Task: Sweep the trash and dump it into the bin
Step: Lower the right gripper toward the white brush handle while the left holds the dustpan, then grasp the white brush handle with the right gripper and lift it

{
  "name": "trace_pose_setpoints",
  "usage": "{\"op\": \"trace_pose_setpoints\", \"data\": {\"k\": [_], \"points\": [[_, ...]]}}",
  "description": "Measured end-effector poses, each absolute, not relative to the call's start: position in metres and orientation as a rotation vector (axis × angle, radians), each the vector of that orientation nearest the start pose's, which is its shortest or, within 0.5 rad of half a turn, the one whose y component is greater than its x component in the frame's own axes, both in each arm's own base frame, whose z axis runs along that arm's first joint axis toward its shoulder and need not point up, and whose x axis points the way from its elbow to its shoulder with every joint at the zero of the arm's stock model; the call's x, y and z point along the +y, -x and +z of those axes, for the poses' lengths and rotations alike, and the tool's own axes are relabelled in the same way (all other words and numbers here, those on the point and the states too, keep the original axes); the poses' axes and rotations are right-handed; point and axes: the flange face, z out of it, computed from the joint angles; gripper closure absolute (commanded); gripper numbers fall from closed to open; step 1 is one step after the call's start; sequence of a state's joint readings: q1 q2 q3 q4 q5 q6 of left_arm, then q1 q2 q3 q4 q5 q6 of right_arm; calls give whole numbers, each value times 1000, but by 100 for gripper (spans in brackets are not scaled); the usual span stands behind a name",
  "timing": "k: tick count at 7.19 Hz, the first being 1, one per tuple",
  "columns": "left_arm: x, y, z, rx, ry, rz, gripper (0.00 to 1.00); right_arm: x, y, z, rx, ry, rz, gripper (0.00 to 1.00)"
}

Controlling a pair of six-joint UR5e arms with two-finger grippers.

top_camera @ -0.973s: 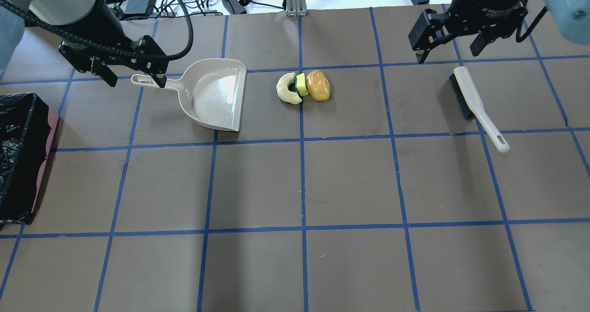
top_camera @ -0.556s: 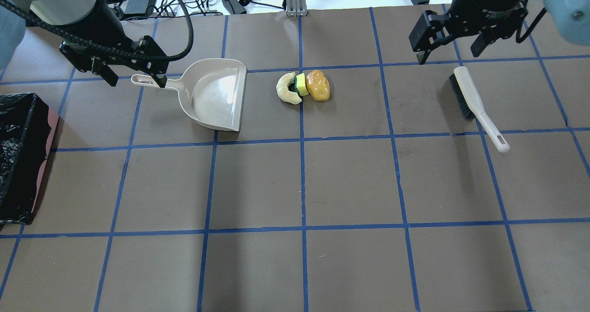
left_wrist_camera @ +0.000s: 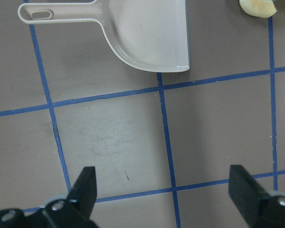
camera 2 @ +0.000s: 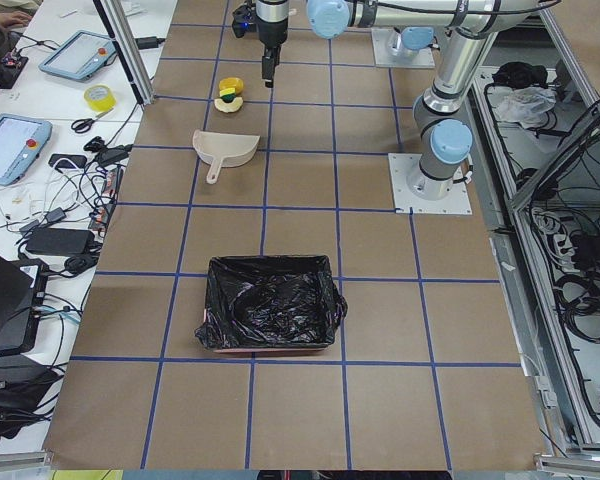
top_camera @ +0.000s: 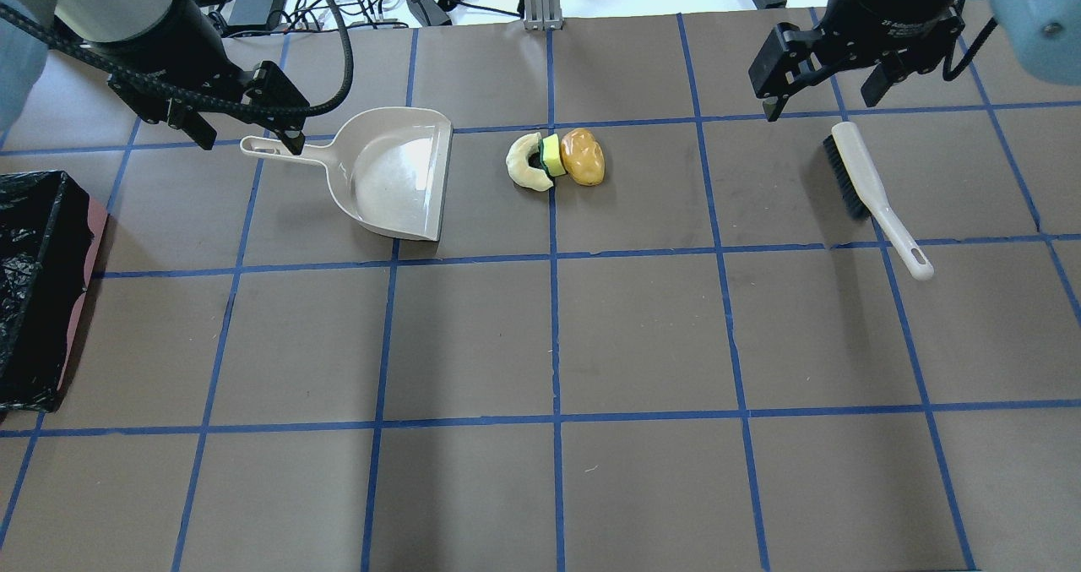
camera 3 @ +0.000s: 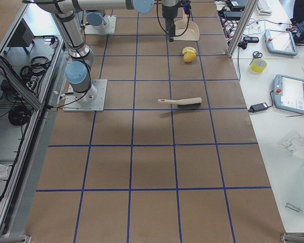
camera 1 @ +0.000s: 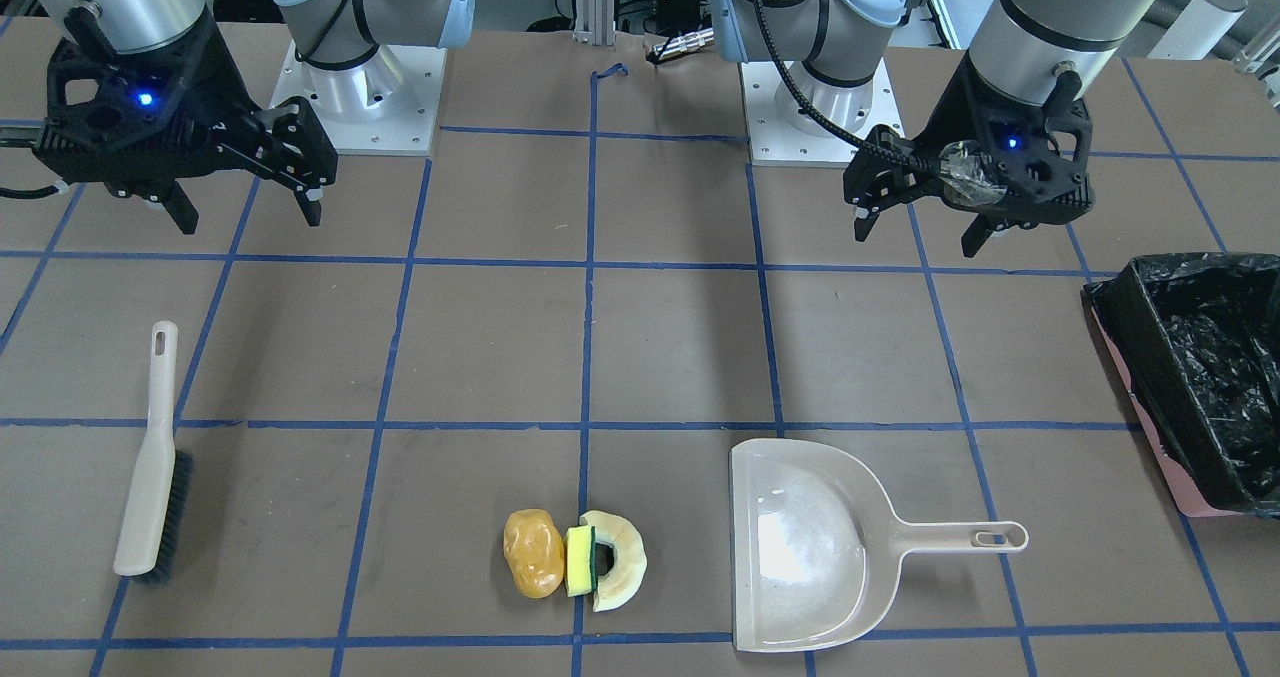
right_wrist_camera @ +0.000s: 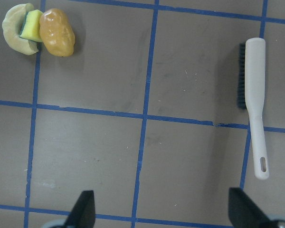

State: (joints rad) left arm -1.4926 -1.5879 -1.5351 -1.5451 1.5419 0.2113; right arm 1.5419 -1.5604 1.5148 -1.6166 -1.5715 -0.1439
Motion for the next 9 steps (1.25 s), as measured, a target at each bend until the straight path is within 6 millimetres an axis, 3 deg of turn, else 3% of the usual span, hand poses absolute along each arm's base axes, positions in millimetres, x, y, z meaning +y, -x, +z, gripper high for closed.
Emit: {"op": "trace_pose_setpoints", "data": {"k": [1, 3, 6, 8, 9], "points": [[-512, 96, 500, 3156, -212, -77, 0, -513, -116, 507, 3145, 194, -116, 0], [-512, 96, 500, 3156, -212, -79, 0, -547, -97, 463, 3139, 238, -7, 0], [-515, 95, 497, 3149, -264, -70, 2, -600, -3, 388, 3117, 298, 102, 0], [-524, 85, 489, 3119, -465, -62, 3, -612, 66, 342, 3105, 339, 183, 0], [-538, 78, 476, 3107, -537, -79, 2, -606, 91, 317, 3094, 330, 224, 0]]}}
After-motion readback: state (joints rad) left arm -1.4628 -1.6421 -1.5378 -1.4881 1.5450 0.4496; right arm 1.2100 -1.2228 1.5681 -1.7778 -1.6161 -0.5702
